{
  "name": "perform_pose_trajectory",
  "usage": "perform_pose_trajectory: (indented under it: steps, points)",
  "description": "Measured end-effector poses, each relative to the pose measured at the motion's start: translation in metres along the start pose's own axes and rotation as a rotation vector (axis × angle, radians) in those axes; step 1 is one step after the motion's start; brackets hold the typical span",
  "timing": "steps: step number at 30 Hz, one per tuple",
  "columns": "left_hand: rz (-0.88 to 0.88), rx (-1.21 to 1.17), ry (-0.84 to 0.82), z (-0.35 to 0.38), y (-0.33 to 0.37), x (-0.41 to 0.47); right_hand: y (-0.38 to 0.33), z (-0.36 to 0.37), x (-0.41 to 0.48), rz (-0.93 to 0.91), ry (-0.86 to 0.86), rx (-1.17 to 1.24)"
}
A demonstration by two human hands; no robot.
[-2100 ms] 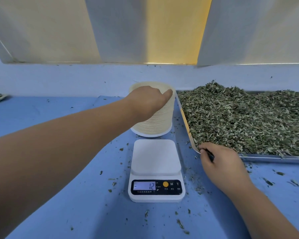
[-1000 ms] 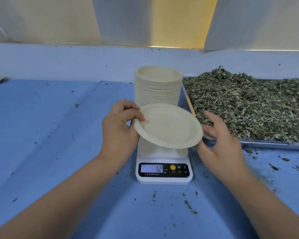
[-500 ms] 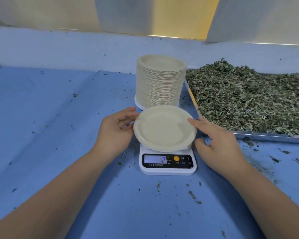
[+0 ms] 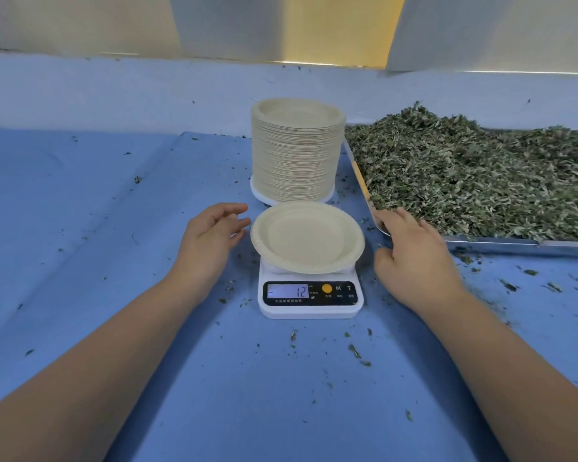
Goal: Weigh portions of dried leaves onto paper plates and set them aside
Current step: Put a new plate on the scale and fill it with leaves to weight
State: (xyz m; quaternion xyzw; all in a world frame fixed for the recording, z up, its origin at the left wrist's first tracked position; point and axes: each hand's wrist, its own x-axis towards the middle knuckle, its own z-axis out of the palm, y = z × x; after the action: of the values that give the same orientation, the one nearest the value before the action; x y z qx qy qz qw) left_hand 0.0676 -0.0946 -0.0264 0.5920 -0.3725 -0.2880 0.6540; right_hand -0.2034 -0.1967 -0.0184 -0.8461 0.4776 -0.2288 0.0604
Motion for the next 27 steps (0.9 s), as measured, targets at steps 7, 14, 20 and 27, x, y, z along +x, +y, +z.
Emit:
perform_pose_trajectory:
  steps: [7, 14, 20, 27]
  points:
    - [0.028, 0.11, -0.072, 0.008, -0.005, -0.005, 0.006, 0.008, 0.003, -0.023, 0.128, -0.153]
    - [0.005, 0.113, -0.076, 0.011, -0.004, -0.004, 0.015, 0.004, 0.02, -0.055, 0.225, -0.206]
    - [-0.003, 0.088, -0.079, 0.01, -0.003, -0.005, 0.014, 0.012, 0.04, 0.044, 0.034, -0.335]
    - [0.019, 0.149, -0.084, 0.012, -0.004, -0.003, 0.022, 0.002, 0.061, 0.047, 0.059, -0.232]
